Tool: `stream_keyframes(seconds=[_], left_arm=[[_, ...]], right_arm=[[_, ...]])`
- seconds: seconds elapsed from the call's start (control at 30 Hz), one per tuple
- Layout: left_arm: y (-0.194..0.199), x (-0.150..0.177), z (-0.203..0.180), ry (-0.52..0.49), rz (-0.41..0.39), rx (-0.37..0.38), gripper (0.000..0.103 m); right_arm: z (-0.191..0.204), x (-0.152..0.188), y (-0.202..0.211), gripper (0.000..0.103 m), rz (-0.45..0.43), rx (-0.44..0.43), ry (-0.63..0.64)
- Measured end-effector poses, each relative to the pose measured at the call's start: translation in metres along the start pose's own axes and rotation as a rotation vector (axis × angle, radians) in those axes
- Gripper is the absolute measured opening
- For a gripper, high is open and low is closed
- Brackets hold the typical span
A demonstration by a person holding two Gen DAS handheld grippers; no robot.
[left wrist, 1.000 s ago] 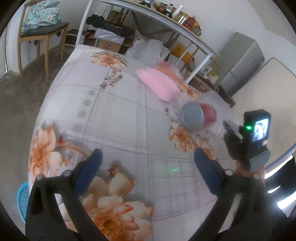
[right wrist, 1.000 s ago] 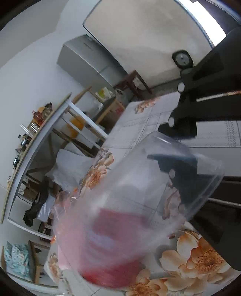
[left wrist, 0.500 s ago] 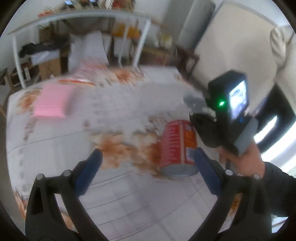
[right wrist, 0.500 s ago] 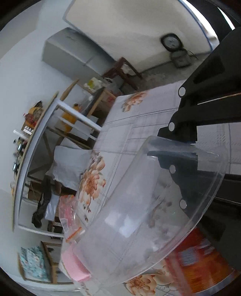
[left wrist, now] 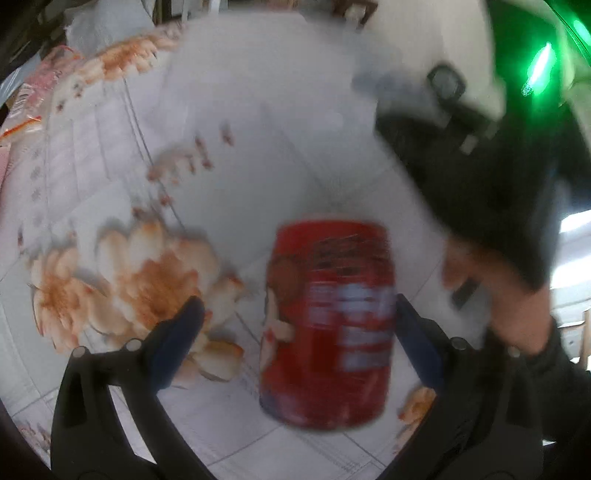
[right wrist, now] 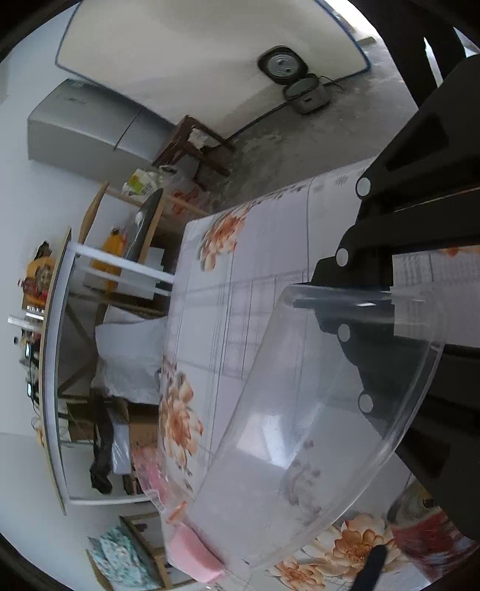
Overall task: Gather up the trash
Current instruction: 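Grasp the clear plastic container with the right gripper while the left grasps the red milk can, then drop the red can into the blue basket with the left while the right drops the container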
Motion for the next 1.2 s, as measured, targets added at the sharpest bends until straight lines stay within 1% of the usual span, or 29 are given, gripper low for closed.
stream_keyframes(seconds=[0.03, 0.07, 0.1, 0.13, 0.23, 0.27, 0.33, 0.4, 0.47, 0.53, 0.63, 0.73, 0.8, 0.87, 0.9, 0.93, 0.97, 1.0, 1.03, 1.07, 1.1, 1.13, 1.17, 1.2], left_arm=[[-0.001, 0.000, -0.004, -0.017, 0.002, -0.010, 0.094], [-0.001, 0.000, -0.005, -0.022, 0.002, -0.019, 0.090], [0.002, -0.001, -0.009, -0.041, 0.005, -0.020, 0.065], [0.003, 0.000, -0.009, -0.047, 0.019, -0.055, 0.062], [0.004, 0.003, -0.011, -0.073, 0.035, -0.113, 0.061], [0.005, 0.004, -0.013, -0.076, 0.033, -0.121, 0.061], [0.007, 0.009, -0.015, -0.066, 0.021, -0.106, 0.061], [0.011, 0.013, -0.013, -0.055, 0.004, -0.108, 0.061], [0.016, 0.024, -0.009, -0.034, -0.011, -0.100, 0.061], [0.027, 0.037, -0.001, -0.006, -0.036, -0.105, 0.061], [0.051, 0.057, 0.015, 0.036, -0.093, -0.107, 0.061], [0.095, 0.090, 0.033, 0.098, -0.182, -0.118, 0.061], [0.136, 0.125, 0.056, 0.163, -0.251, -0.164, 0.061], [0.180, 0.172, 0.085, 0.265, -0.325, -0.227, 0.061], [0.193, 0.184, 0.097, 0.309, -0.345, -0.254, 0.061], [0.214, 0.220, 0.123, 0.390, -0.371, -0.301, 0.061], [0.224, 0.248, 0.138, 0.445, -0.380, -0.329, 0.061], [0.233, 0.287, 0.163, 0.530, -0.385, -0.358, 0.061], [0.236, 0.319, 0.185, 0.605, -0.386, -0.372, 0.061], [0.233, 0.337, 0.205, 0.658, -0.381, -0.374, 0.061], [0.224, 0.362, 0.218, 0.713, -0.371, -0.374, 0.061], [0.207, 0.394, 0.236, 0.779, -0.348, -0.371, 0.061], [0.188, 0.416, 0.248, 0.827, -0.332, -0.346, 0.061], [0.172, 0.425, 0.256, 0.853, -0.320, -0.325, 0.061]], right_arm=[[-0.003, 0.001, -0.001, 0.002, 0.002, -0.003, -0.011], [-0.005, 0.002, -0.001, 0.002, 0.004, -0.007, -0.018], [-0.007, 0.003, -0.002, 0.002, 0.009, -0.015, -0.028], [-0.008, 0.004, -0.002, 0.002, 0.012, -0.021, -0.039], [-0.011, 0.007, -0.002, 0.001, 0.019, -0.042, -0.067], [-0.011, 0.007, -0.001, 0.001, 0.019, -0.044, -0.070], [-0.009, 0.008, 0.001, 0.001, 0.017, -0.052, -0.071], [-0.004, 0.009, 0.002, 0.001, 0.020, -0.078, -0.076], [0.001, 0.011, 0.004, 0.000, 0.024, -0.104, -0.082], [0.005, 0.012, 0.006, 0.000, 0.029, -0.132, -0.094], [0.021, 0.012, 0.013, 0.000, 0.025, -0.188, -0.085], [0.037, 0.010, 0.022, 0.000, 0.013, -0.237, -0.076], [0.052, 0.007, 0.032, 0.000, -0.002, -0.266, -0.061], [0.071, 0.003, 0.045, 0.000, -0.020, -0.302, -0.036], [0.082, 0.001, 0.054, 0.000, -0.032, -0.327, -0.022], [0.099, -0.002, 0.067, 0.000, -0.049, -0.355, 0.003], [0.112, -0.005, 0.075, 0.000, -0.058, -0.380, 0.022], [0.128, -0.006, 0.085, 0.000, -0.064, -0.411, 0.039], [0.148, -0.007, 0.095, 0.000, -0.066, -0.447, 0.058], [0.162, -0.006, 0.102, 0.000, -0.064, -0.474, 0.071], [0.185, -0.006, 0.112, 0.000, -0.055, -0.514, 0.093], [0.207, -0.004, 0.122, 0.000, -0.052, -0.543, 0.125], [0.223, -0.003, 0.130, 0.000, -0.054, -0.556, 0.151], [0.244, -0.002, 0.140, 0.000, -0.056, -0.574, 0.182]])
Point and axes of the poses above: each gripper's, at about its wrist camera, not at the fingertips, and y roughly against the way its jaws point, z to its left, x to its underside, the point moved 8 cm from there along -y, roughly the way its jaws point, and after that the axes turned 3 degrees about -y, right-handed, at the moved point
